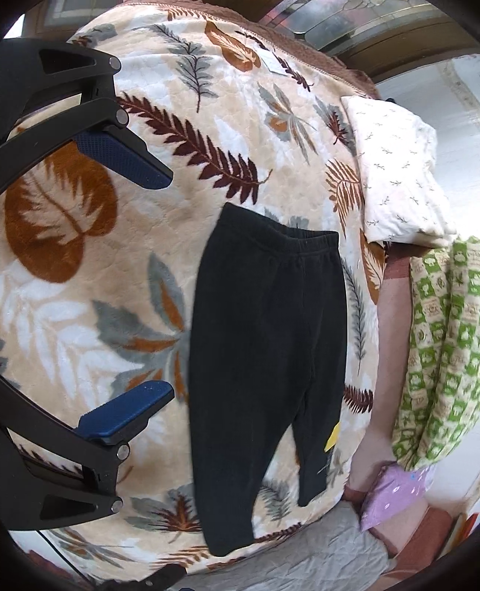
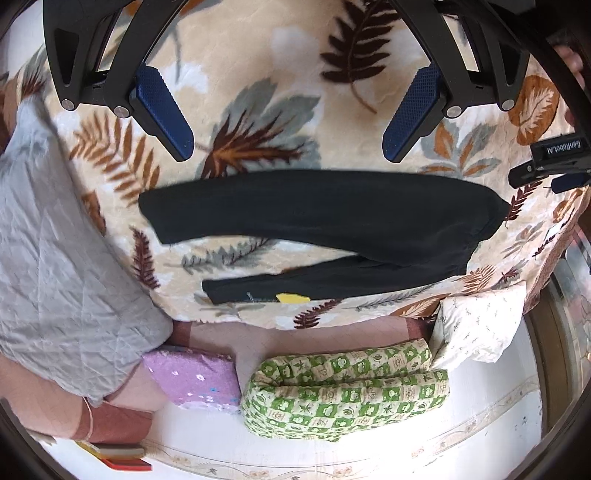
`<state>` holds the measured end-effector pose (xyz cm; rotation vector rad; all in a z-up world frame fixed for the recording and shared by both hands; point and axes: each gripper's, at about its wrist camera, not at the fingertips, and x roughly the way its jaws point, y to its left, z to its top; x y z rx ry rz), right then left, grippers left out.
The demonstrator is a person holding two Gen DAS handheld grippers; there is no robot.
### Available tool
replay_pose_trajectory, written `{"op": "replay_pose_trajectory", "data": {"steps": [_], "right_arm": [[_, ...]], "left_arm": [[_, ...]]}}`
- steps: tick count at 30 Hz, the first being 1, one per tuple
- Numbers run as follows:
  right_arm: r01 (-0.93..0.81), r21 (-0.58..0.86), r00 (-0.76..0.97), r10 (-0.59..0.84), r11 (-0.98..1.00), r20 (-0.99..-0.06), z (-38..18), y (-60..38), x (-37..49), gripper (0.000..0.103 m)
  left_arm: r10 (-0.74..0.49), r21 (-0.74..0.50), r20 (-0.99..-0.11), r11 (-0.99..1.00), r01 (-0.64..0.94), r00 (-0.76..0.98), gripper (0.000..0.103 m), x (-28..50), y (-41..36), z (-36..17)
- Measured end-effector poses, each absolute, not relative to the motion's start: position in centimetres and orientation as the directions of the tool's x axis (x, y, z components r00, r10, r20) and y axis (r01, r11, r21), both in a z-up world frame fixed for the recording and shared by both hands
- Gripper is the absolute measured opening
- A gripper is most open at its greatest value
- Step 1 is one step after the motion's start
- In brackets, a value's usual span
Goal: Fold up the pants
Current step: 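Lower both grippers onto the pants waistband and leg ends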
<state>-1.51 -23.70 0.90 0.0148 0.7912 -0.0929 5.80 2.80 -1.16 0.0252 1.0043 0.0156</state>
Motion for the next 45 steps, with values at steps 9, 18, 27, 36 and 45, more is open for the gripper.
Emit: {"op": "replay_pose_trajectory", "data": {"steps": [9,18,27,36,45], "right_arm": [[0.07,0.128,0.687,0.045,0.989,-0.726,3.8,-30.0,5.3,0.103],[0.106,0.17,0.611,0.071,0.98,-0.788,2.9,-38.2,18.7,0.103],[0.178,0.232,0.58,0.089,0.956,-0.81,-1.6,-43.2,27.3,0.102],[0.175,0.263,0.582,0.116,0.949,-0.805,-3.3,-43.3,30.4,0.102],[0.099,0.235,0.575,0.137,0.967,-0.807,-3.2,-43.2,31.4,0.102]], "left_arm": [[-0.013,-0.026,-0.915,0.999,-0.026,0.404,0.103,14.2,5.5,-0.3],[-0.085,-0.106,-0.974,0.99,-0.095,0.209,0.103,27.6,11.0,-3.5],[-0.323,-0.34,-0.94,0.889,-0.306,0.108,0.103,33.2,15.0,-8.4],[-0.401,-0.417,-0.908,0.887,-0.199,0.116,0.089,34.8,12.5,-9.1],[-0.42,-0.442,-0.895,0.878,-0.185,0.148,0.08,35.1,13.7,-8.8]]}}
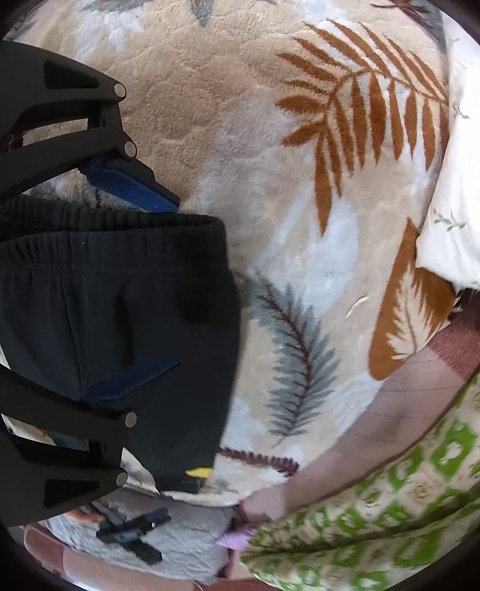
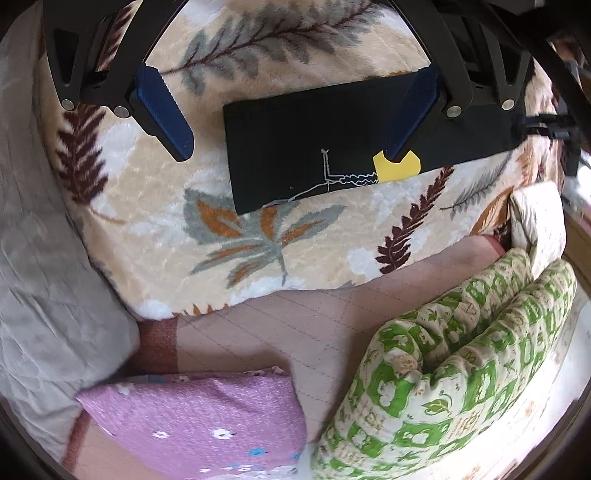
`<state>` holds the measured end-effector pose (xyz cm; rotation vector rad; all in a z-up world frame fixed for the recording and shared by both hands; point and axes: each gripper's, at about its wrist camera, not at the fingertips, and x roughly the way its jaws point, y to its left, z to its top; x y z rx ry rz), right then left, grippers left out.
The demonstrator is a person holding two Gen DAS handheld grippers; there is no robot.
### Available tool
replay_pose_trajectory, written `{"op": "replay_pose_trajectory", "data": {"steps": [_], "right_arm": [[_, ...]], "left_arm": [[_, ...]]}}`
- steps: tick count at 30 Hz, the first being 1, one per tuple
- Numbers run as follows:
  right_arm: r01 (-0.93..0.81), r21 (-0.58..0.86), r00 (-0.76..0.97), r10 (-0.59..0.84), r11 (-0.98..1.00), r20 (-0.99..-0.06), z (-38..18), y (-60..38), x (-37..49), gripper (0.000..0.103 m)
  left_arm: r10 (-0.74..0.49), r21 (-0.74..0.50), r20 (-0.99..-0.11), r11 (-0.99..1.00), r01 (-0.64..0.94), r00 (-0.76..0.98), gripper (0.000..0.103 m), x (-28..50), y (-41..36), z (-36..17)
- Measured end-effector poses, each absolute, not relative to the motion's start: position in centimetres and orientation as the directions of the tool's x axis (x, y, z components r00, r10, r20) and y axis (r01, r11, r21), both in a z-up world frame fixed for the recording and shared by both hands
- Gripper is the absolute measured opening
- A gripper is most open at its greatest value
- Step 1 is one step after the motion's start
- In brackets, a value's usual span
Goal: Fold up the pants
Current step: 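Lower both grippers onto the pants waistband and leg ends, then close the left gripper on the waistband while the right gripper grasps the leg hems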
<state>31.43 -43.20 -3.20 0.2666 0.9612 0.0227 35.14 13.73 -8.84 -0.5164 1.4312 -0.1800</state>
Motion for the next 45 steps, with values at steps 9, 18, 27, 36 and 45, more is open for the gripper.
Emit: {"op": "replay_pose_trajectory", "data": {"steps": [9,18,27,36,45], "right_arm": [[0.026,0.33,0.457,0.282,0.944,-0.843,-6.1,-45.2,36.7,0.101],[-0.021,0.365,0.376,0.346,0.931,-0.86,-9.5,-45.3,39.2,0.082],[-0.027,0.26,0.332,0.254,0.965,-0.908,-8.9,-46.5,39.5,0.014],[-0.051,0.295,0.315,0.296,0.954,-0.902,-8.4,-46.7,39.3,0.022],[-0.091,0.18,0.397,0.202,0.979,-0.895,-7.0,-44.8,39.2,0.008]], "left_arm": [[-0.436,-0.46,-0.884,0.874,-0.156,0.166,0.08,36.3,15.0,-9.0],[-0.435,-0.451,-0.884,0.889,-0.071,0.171,0.08,37.4,12.3,-9.3],[-0.331,-0.354,-0.923,0.93,-0.098,0.196,0.048,37.3,12.3,-8.9],[-0.378,-0.394,-0.912,0.915,-0.086,0.16,0.048,37.2,11.8,-8.8],[-0.246,-0.267,-0.945,0.961,-0.072,0.216,0.03,36.1,10.0,-7.3]]}}
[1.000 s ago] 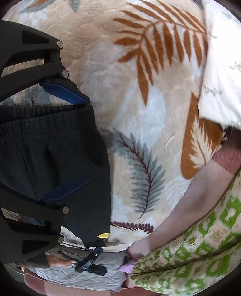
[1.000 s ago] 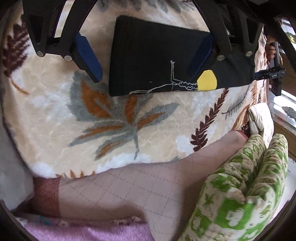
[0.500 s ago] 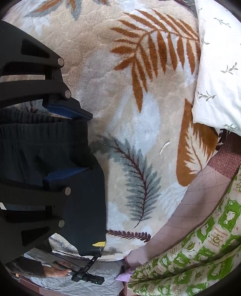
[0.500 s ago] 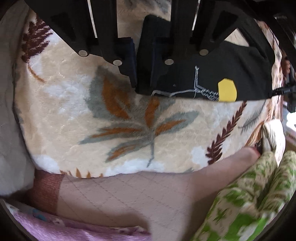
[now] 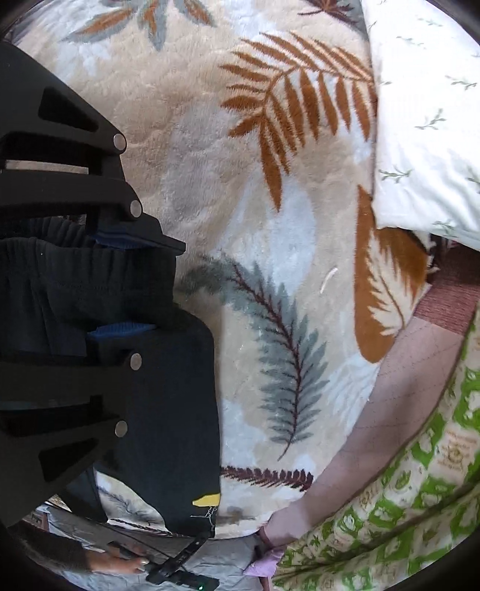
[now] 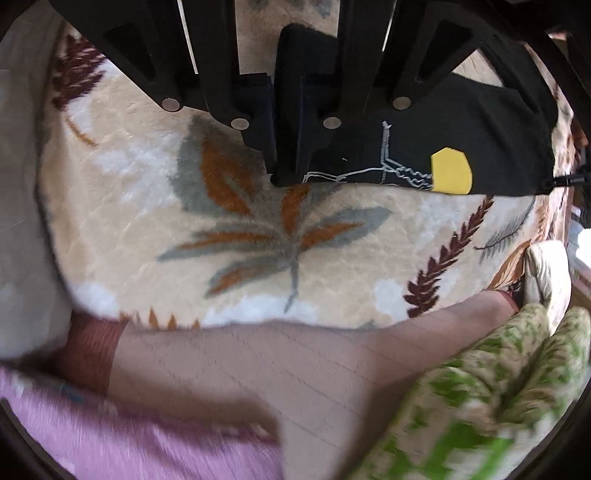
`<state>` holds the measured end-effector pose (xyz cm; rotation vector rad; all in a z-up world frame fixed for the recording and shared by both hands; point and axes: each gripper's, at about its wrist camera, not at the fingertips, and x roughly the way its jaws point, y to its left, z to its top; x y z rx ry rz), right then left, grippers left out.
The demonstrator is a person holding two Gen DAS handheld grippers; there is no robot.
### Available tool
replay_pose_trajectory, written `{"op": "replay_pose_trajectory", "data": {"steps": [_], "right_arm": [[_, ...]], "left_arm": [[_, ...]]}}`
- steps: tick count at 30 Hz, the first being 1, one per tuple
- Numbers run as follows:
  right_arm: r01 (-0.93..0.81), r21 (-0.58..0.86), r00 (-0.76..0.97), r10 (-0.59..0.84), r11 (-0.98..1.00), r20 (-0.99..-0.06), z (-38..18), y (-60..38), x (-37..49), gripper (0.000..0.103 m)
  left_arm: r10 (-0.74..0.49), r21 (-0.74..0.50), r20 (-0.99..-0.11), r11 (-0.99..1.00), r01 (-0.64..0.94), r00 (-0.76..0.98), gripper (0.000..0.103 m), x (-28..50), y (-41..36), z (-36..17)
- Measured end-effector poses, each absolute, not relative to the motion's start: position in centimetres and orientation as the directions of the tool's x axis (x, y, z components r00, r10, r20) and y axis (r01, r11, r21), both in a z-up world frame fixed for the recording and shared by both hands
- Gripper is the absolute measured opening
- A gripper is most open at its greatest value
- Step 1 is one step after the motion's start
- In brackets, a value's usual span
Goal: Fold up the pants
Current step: 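Close the left gripper on the waistband while the right gripper grasps the leg hems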
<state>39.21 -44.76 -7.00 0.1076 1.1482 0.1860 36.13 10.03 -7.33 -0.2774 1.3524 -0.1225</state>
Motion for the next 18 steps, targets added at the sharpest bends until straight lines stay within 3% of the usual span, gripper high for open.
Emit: {"op": "replay_pose_trajectory", "data": {"steps": [18], "right_arm": [[-0.154,0.039,0.511,0.114,0.987,-0.852,1.0,-43.8,31.0,0.007]], "left_arm": [[-0.237,-0.274,-0.932,0.956,-0.106,0.276,0.03,32.2,10.4,-0.8]]}}
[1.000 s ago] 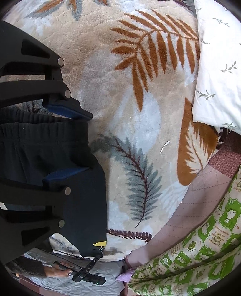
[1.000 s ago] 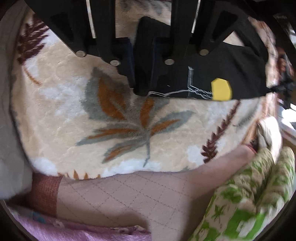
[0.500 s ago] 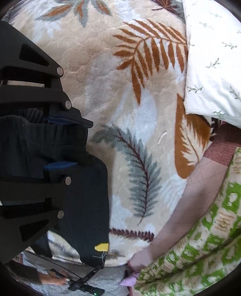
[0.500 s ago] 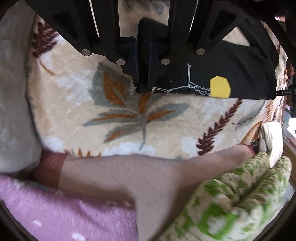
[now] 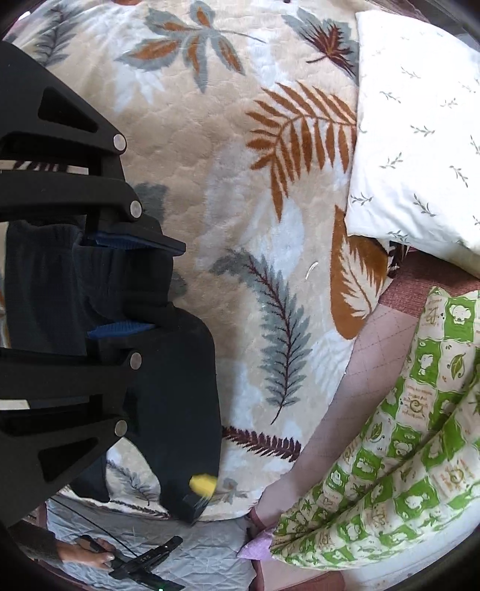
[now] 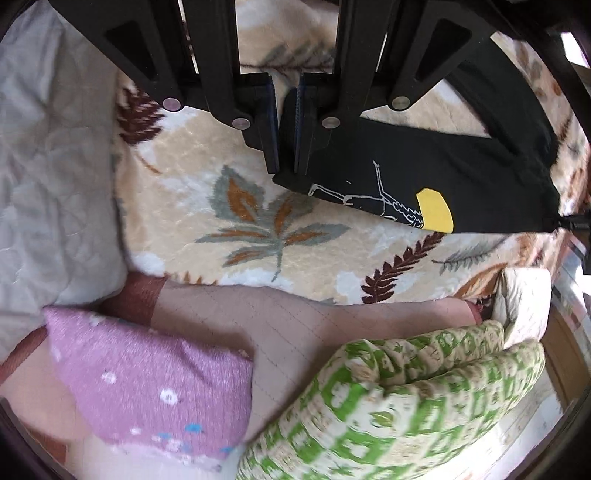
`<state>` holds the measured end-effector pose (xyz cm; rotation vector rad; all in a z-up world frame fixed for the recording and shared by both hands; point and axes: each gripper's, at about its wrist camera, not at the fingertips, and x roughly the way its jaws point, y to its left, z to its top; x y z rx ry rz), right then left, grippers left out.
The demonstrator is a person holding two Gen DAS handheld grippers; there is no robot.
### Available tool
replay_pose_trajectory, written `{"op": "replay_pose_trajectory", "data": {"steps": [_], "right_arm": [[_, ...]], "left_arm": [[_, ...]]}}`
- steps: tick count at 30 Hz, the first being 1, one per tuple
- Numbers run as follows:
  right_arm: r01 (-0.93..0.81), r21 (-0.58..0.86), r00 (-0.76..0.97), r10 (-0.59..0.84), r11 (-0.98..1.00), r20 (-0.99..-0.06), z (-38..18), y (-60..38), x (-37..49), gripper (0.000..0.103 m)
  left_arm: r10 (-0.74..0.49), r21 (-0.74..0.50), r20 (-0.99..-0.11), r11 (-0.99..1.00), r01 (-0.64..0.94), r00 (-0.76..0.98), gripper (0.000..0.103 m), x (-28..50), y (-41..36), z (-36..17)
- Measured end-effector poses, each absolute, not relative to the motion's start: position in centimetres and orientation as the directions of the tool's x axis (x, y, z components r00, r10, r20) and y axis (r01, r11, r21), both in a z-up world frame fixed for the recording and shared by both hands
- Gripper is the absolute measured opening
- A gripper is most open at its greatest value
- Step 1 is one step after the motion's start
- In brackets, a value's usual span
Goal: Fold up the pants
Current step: 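Close the left gripper on the waistband while the right gripper grasps the leg hems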
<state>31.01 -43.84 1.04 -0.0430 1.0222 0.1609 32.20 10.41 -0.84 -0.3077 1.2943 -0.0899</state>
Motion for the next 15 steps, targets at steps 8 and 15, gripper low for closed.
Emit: {"op": "replay_pose_trajectory", "data": {"steps": [8,15], "right_arm": [[-0.093,0.135,0.489,0.163,0.986,-0.857,0.6,-44.8,29.1,0.017],[-0.047,0.257,0.459,0.249,0.965,-0.853,-4.9,-44.3,35.5,0.048]], "left_arm": [[-0.225,-0.255,-0.942,0.962,-0.096,0.247,0.03,31.2,10.0,-1.3],[-0.247,-0.272,-0.94,0.959,-0.08,0.236,0.03,32.0,10.6,-1.9]]}}
